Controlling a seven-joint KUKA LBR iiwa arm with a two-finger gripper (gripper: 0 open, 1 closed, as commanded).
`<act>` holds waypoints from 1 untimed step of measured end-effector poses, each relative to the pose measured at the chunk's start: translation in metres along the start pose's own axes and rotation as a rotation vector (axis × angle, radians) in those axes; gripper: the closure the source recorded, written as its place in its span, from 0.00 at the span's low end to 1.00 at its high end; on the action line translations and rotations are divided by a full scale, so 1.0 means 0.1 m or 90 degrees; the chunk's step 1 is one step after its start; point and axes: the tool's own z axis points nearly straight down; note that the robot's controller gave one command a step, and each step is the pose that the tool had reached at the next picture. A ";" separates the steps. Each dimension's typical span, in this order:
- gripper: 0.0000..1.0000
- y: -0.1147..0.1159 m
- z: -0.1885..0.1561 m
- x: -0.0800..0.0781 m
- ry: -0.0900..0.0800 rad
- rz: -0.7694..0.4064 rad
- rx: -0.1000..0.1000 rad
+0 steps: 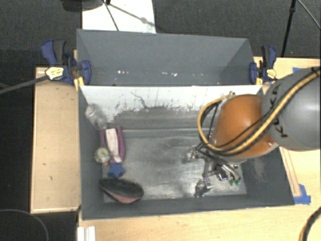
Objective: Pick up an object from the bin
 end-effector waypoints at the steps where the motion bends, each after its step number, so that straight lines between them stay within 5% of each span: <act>1: 0.00 -0.65 0.08 -0.05 0.001 -0.079 0.001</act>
Offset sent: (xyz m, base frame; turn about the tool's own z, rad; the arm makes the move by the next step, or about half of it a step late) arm 0.0159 -0.0596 -0.0081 -0.1303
